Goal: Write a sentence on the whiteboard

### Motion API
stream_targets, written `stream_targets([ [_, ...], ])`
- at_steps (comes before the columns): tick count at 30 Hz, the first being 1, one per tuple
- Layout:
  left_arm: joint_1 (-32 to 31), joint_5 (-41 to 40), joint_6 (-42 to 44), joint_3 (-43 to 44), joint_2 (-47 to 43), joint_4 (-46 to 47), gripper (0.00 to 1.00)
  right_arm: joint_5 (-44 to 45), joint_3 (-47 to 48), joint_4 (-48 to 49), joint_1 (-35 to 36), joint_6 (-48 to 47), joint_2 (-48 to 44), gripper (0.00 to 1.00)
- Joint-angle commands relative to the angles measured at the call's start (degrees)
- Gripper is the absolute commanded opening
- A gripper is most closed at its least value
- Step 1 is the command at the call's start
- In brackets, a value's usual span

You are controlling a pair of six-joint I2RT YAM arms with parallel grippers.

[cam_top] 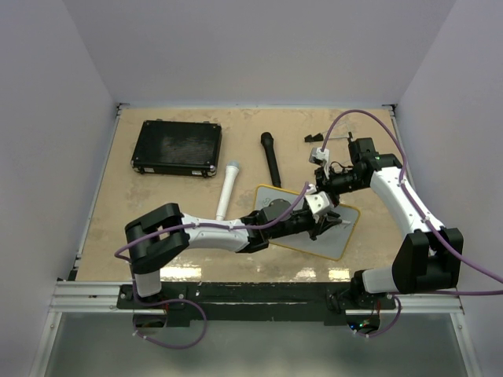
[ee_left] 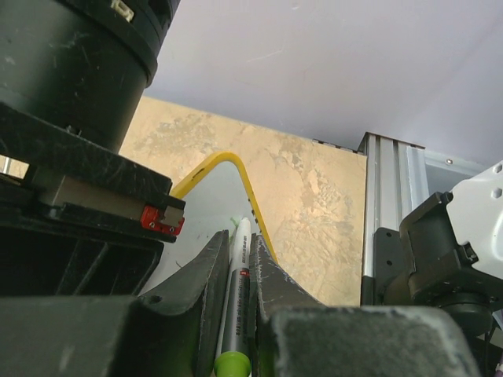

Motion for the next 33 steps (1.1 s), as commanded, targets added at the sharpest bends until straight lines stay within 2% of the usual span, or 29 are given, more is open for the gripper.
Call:
stream_targets([
  [1, 0.46, -3.13, 2.21, 2.77, 1.29, 0.51, 0.00, -2.49, 0.28, 0.89, -0.17, -3.07, -0.47, 0.00],
  [8, 0.37, -1.03, 2.03, 4.09, 1.73, 0.77, 0.00, -2.40, 0.19, 0.80, -0.26, -3.07, -0.47, 0.00],
  [13, 0.19, 2.75, 1.68, 1.19, -1.60, 3.14, 0.00, -2.58, 0.37, 0.63, -0.17, -3.16, -0.56, 0.00],
  [17, -0.16, 5.74, 1.68, -4.07, -6.87, 4.20, 0.00, -2.49, 0.98, -0.42, -0.26, -3.69, -0.12, 0.00],
  [24, -0.95, 6.36, 2.64, -12.34, -15.40, 4.11, 0.00, -1.17, 2.48, -1.39, -0.17, -3.69, -0.29, 0.00],
  [33, -0.86, -0.13, 0.46, -26.40, -30.60, 1.74, 0.00, 2.07, 3.97, -2.36, -0.26, -3.08, -2.14, 0.00],
])
